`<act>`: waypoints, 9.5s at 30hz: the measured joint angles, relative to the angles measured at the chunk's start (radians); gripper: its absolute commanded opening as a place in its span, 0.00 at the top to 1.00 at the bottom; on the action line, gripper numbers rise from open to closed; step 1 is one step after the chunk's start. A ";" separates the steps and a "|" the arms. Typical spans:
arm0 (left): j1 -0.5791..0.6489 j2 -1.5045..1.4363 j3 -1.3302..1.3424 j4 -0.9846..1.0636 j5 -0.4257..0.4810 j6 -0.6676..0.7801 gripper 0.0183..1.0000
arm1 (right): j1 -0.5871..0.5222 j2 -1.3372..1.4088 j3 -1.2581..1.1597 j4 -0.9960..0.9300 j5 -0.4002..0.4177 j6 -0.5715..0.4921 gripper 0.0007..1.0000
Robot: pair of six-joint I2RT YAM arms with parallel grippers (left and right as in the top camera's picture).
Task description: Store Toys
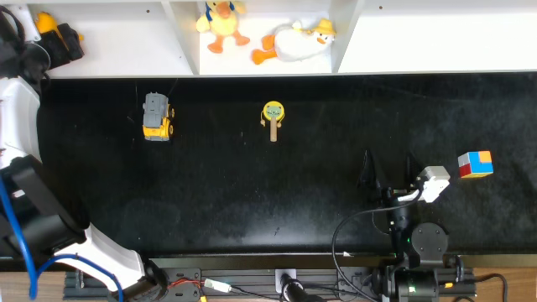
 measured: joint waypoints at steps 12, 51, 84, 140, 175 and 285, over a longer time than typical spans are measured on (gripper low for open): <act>0.000 -0.021 0.000 0.010 -0.007 0.000 0.00 | 0.000 0.000 0.000 0.000 0.000 0.000 0.00; 0.000 -0.388 0.000 -0.564 -0.091 0.023 0.00 | 0.000 0.000 0.000 0.000 0.000 0.000 0.00; -0.327 -0.432 -0.581 -0.219 -0.076 -0.020 0.00 | 0.000 0.000 0.000 0.000 0.000 0.000 0.00; -0.360 -0.263 -0.657 -0.003 -0.046 0.029 0.48 | 0.000 0.000 0.000 0.000 0.000 0.000 0.00; -0.360 -0.446 -0.552 0.114 -0.048 0.053 0.96 | 0.000 0.000 0.000 0.000 0.000 0.000 0.00; -0.360 -1.682 -1.260 0.095 -0.073 -0.079 0.00 | 0.000 0.000 0.000 0.001 0.000 0.000 0.00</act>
